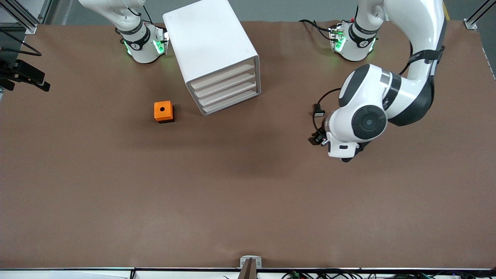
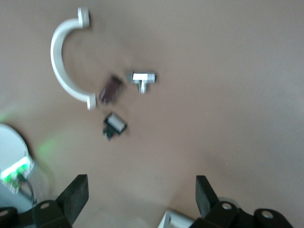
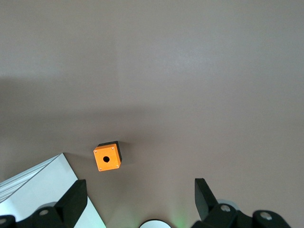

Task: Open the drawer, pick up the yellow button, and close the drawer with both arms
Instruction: 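Move the left gripper toward the white cabinet's drawer handle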

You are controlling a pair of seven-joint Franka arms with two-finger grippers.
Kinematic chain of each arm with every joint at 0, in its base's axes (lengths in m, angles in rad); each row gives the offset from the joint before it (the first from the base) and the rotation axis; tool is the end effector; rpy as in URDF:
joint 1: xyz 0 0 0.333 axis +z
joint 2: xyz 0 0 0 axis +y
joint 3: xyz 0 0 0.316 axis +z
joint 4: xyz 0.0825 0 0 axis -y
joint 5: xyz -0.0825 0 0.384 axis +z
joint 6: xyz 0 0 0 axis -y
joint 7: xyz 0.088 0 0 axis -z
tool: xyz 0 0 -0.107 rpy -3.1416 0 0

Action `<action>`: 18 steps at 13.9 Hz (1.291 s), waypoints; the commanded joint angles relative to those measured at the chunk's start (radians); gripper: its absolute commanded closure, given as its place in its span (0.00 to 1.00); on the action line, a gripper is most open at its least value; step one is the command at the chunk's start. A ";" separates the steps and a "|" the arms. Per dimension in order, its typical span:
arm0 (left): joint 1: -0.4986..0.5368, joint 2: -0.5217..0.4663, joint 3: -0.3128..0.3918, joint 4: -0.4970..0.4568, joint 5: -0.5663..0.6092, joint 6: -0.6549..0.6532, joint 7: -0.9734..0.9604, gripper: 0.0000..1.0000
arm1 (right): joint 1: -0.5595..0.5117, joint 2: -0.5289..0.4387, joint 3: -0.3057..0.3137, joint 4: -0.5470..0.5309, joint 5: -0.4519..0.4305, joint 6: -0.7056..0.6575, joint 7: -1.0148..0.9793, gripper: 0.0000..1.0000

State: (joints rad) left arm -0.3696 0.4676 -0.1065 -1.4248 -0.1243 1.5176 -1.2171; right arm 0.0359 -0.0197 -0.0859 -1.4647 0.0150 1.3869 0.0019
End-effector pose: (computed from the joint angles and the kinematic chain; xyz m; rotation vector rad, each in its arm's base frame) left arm 0.5758 -0.3003 0.4059 -2.7176 -1.0857 0.5581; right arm 0.5279 -0.0252 0.6686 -3.1214 0.0773 0.0902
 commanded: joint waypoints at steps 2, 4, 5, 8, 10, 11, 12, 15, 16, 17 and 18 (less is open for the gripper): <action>-0.043 0.123 0.002 0.151 -0.091 -0.132 -0.189 0.01 | -0.019 -0.029 0.009 -0.029 0.003 0.008 -0.008 0.00; -0.070 0.160 0.007 0.172 -0.144 -0.169 -0.278 0.01 | -0.016 -0.029 0.009 -0.029 0.003 0.006 -0.008 0.00; -0.075 0.180 0.007 0.175 -0.171 -0.180 -0.317 0.01 | -0.016 -0.029 0.011 -0.029 0.003 0.006 -0.008 0.00; -0.077 0.226 0.002 0.188 -0.363 -0.200 -0.569 0.01 | -0.014 -0.031 0.011 -0.029 0.003 0.004 -0.008 0.00; -0.078 0.258 -0.002 0.195 -0.484 -0.203 -0.712 0.01 | -0.016 -0.031 0.011 -0.031 0.003 0.001 -0.008 0.00; -0.077 0.276 -0.001 0.213 -0.545 -0.204 -0.767 0.01 | -0.016 -0.031 0.011 -0.031 0.003 0.001 -0.008 0.00; -0.078 0.295 -0.002 0.219 -0.595 -0.205 -0.817 0.01 | -0.016 -0.031 0.011 -0.031 0.003 0.001 -0.008 0.00; -0.101 0.333 -0.001 0.219 -0.708 -0.205 -0.929 0.01 | -0.014 -0.029 0.011 -0.031 0.003 0.001 -0.007 0.00; -0.103 0.345 -0.001 0.219 -0.739 -0.205 -0.949 0.01 | -0.014 -0.028 0.011 -0.031 0.003 0.001 -0.007 0.00; -0.112 0.362 -0.002 0.219 -0.765 -0.205 -0.957 0.05 | -0.014 -0.028 0.011 -0.029 0.002 0.000 -0.007 0.00; -0.114 0.367 -0.001 0.219 -0.782 -0.205 -0.957 0.15 | -0.016 -0.026 0.011 -0.026 0.002 0.001 -0.007 0.00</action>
State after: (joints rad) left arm -0.4746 0.8003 -0.1096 -1.2447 -0.8640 1.3353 -2.1400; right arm 0.0341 -0.0200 -0.0862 -1.4656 0.0150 1.3840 0.0019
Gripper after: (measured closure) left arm 0.040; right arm 0.000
